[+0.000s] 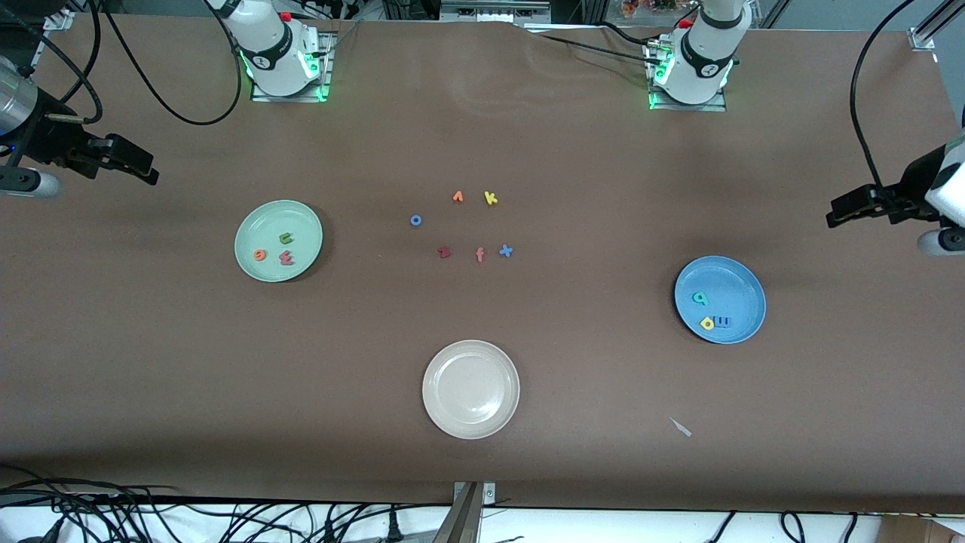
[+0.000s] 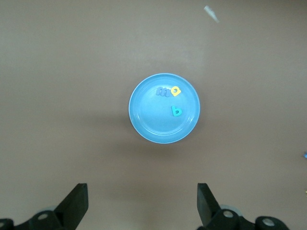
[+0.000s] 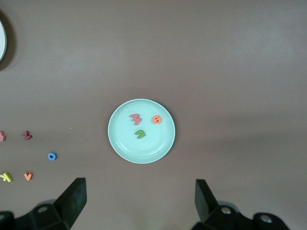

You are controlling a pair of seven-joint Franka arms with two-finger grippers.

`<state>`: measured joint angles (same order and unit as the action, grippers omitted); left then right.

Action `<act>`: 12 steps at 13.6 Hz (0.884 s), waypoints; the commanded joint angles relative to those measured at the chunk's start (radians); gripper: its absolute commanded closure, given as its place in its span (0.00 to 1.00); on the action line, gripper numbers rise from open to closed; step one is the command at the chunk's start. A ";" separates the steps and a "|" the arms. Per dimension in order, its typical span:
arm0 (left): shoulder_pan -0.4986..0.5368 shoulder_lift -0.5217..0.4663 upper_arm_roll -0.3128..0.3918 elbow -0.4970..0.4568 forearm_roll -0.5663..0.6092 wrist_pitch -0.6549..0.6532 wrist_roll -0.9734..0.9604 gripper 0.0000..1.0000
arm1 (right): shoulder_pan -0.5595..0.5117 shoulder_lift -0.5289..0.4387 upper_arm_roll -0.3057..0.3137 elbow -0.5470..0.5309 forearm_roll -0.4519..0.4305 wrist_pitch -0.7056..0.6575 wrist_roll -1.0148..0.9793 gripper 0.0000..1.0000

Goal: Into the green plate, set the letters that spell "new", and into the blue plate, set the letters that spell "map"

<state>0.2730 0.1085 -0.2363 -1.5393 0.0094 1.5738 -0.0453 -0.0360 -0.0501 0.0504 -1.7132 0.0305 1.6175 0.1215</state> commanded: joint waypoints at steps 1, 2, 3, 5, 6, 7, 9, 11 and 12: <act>-0.035 -0.004 0.020 0.085 -0.052 -0.076 0.010 0.00 | 0.007 0.004 -0.010 0.020 0.006 -0.022 -0.013 0.00; -0.035 -0.004 0.020 0.088 -0.049 -0.087 0.001 0.00 | 0.007 0.004 -0.010 0.020 0.006 -0.022 -0.013 0.00; -0.035 -0.004 0.020 0.088 -0.051 -0.087 -0.002 0.00 | 0.007 0.006 -0.010 0.020 0.006 -0.021 -0.013 0.00; -0.037 -0.009 0.014 0.079 -0.051 -0.087 -0.014 0.00 | 0.007 0.004 -0.010 0.020 0.006 -0.021 -0.013 0.00; -0.035 -0.004 0.011 0.080 -0.052 -0.087 -0.013 0.00 | 0.007 0.004 -0.010 0.020 0.006 -0.018 -0.013 0.00; -0.034 0.002 0.009 0.082 -0.051 -0.083 -0.005 0.00 | 0.007 0.006 -0.010 0.020 0.006 -0.018 -0.013 0.00; -0.031 0.011 0.009 0.088 -0.051 -0.081 -0.001 0.00 | 0.007 0.006 -0.010 0.020 0.006 -0.018 -0.013 0.00; -0.031 0.011 0.009 0.088 -0.052 -0.083 0.001 0.00 | 0.007 0.004 -0.009 0.020 0.006 -0.018 -0.013 0.00; -0.032 0.011 0.008 0.088 -0.052 -0.083 0.001 0.00 | 0.007 0.006 -0.009 0.020 0.006 -0.018 -0.013 0.00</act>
<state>0.2474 0.1128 -0.2358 -1.4694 -0.0131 1.5046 -0.0519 -0.0360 -0.0500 0.0491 -1.7132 0.0305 1.6170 0.1215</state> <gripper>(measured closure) 0.000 0.000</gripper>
